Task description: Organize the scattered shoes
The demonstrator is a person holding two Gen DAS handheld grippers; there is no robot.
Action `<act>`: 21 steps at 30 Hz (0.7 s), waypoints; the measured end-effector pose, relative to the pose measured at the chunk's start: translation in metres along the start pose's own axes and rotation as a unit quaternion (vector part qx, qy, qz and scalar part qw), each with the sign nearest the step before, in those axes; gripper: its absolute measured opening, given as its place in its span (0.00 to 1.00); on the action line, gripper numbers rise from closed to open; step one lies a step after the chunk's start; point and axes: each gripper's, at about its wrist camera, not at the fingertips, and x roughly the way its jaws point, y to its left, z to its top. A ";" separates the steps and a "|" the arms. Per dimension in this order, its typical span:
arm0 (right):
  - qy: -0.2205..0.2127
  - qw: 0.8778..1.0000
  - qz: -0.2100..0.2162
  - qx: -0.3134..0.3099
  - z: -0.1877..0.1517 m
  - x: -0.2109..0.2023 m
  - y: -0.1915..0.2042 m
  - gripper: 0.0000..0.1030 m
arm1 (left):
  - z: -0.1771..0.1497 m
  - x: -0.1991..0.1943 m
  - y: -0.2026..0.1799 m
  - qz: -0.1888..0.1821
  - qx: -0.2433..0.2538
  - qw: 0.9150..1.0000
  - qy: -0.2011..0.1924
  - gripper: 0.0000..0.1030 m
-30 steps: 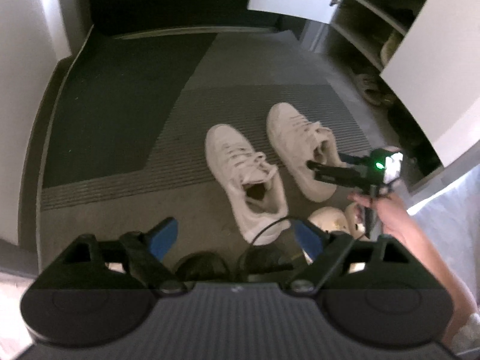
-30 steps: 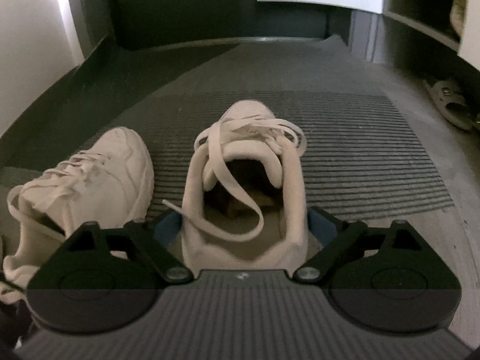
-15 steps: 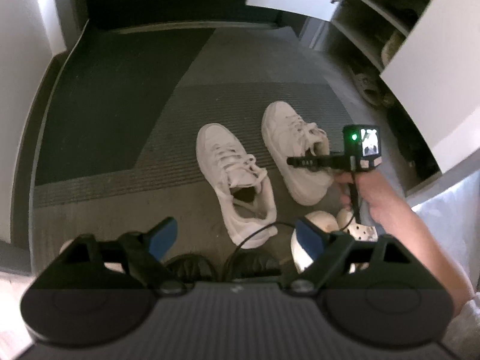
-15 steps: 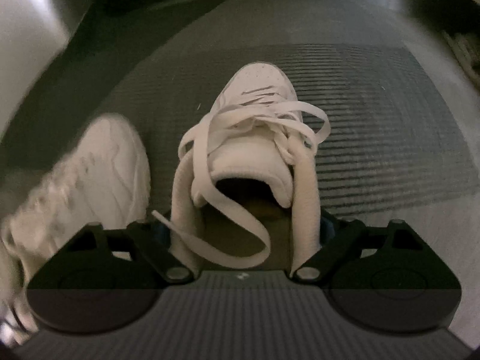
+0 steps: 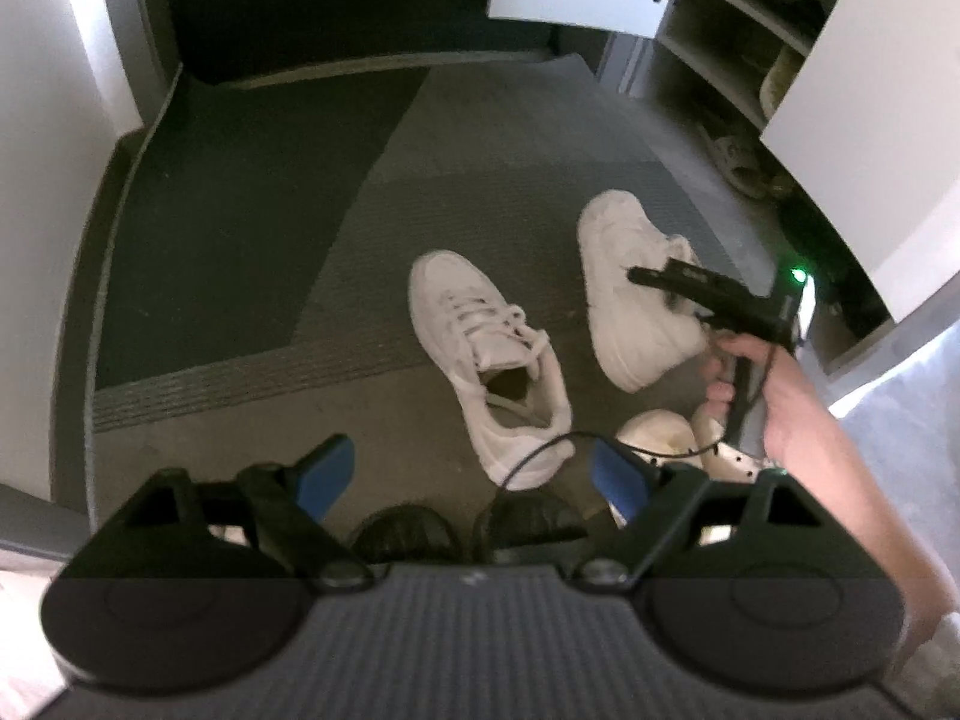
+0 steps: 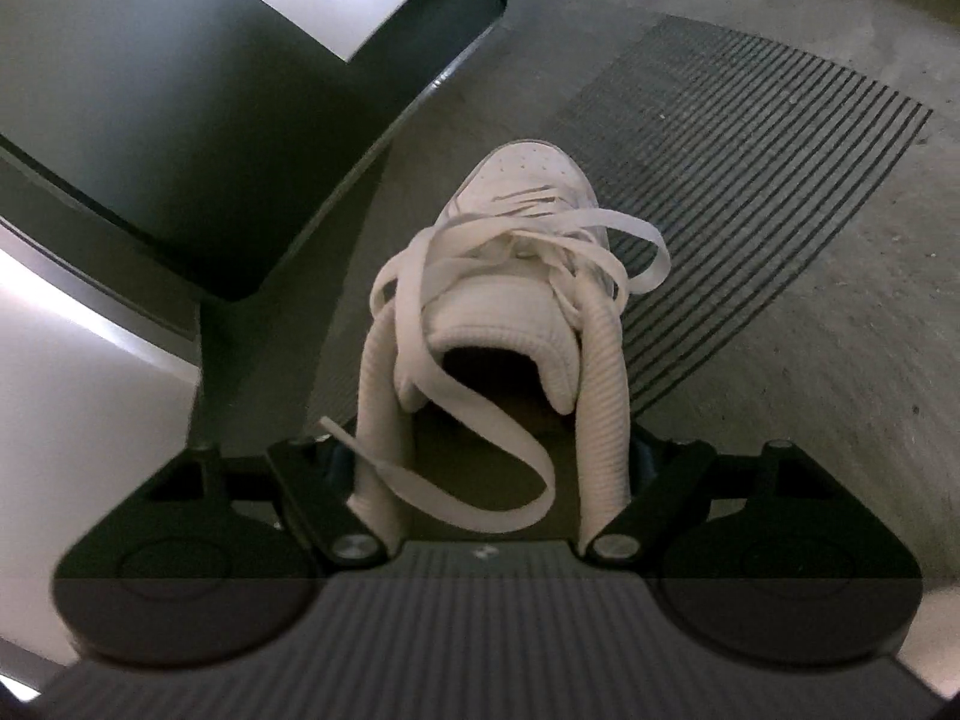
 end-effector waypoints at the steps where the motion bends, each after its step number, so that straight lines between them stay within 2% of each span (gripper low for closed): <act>1: 0.005 1.000 -0.004 -0.011 0.002 -0.009 0.009 0.81 | 0.000 -0.008 0.001 0.005 0.006 1.000 -0.003 0.87; 4: 0.016 0.998 -0.023 -0.054 0.008 -0.037 0.041 0.81 | 0.000 -0.033 0.005 0.057 0.042 0.997 -0.017 0.92; 6: 0.021 0.996 -0.035 -0.082 0.009 -0.062 0.074 0.81 | 0.000 -0.053 0.015 0.081 0.043 0.995 -0.038 0.95; 10: 0.020 0.994 -0.042 -0.098 0.004 -0.107 0.128 0.81 | 0.001 -0.097 0.038 0.091 0.025 0.993 -0.071 0.98; 12: 0.014 0.993 -0.042 -0.113 0.003 -0.136 0.164 0.81 | 0.001 -0.131 0.050 0.081 0.007 0.992 -0.102 0.98; 15: 0.004 0.991 -0.043 -0.124 0.003 -0.171 0.211 0.81 | 0.006 -0.172 0.055 0.075 0.022 0.988 -0.133 0.99; 16: 0.001 0.992 -0.042 -0.123 0.004 -0.180 0.224 0.81 | 0.005 -0.204 0.060 0.079 0.031 0.981 -0.172 1.00; 18: -0.006 0.992 -0.041 -0.122 0.006 -0.204 0.259 0.81 | 0.002 -0.232 0.066 0.080 0.033 0.974 -0.210 1.00; 20: -0.009 0.990 -0.044 -0.130 0.009 -0.219 0.292 0.81 | -0.004 -0.273 0.086 0.085 0.015 0.962 -0.260 1.00; 21: -0.009 0.990 -0.045 -0.133 0.011 -0.224 0.305 0.81 | -0.005 -0.279 0.093 0.086 0.003 0.959 -0.268 1.00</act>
